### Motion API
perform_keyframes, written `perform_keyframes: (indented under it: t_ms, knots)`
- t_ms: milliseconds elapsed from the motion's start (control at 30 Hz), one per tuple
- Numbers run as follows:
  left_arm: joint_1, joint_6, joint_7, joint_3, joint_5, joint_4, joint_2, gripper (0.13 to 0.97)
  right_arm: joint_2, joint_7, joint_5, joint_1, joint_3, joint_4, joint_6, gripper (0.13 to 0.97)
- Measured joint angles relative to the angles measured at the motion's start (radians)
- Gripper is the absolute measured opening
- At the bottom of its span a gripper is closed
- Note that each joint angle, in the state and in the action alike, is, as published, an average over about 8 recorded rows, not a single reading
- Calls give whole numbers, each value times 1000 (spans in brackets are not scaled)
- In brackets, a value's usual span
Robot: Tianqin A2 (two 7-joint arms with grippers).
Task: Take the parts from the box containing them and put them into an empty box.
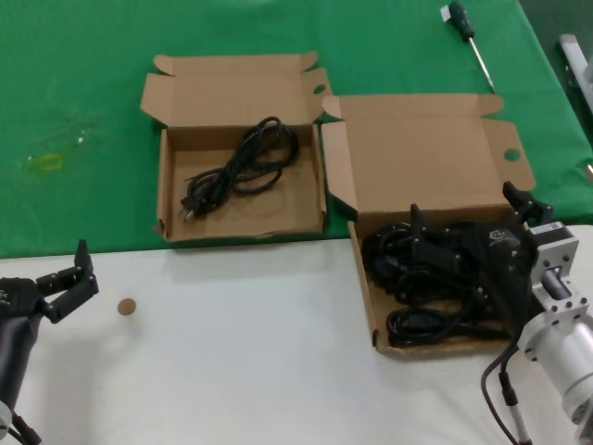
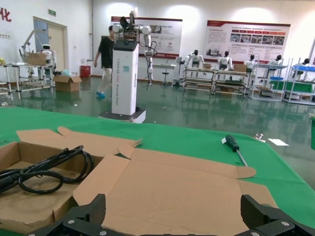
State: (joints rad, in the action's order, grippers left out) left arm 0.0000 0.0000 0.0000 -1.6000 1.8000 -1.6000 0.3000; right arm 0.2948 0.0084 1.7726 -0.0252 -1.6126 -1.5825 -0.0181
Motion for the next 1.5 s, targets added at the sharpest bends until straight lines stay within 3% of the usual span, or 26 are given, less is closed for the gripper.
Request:
perform_keyframes:
  t_ms: [1500]
  knots:
    - [0, 0, 0, 0, 0, 0, 0, 966, 0, 0, 0, 0, 0, 0, 0, 966]
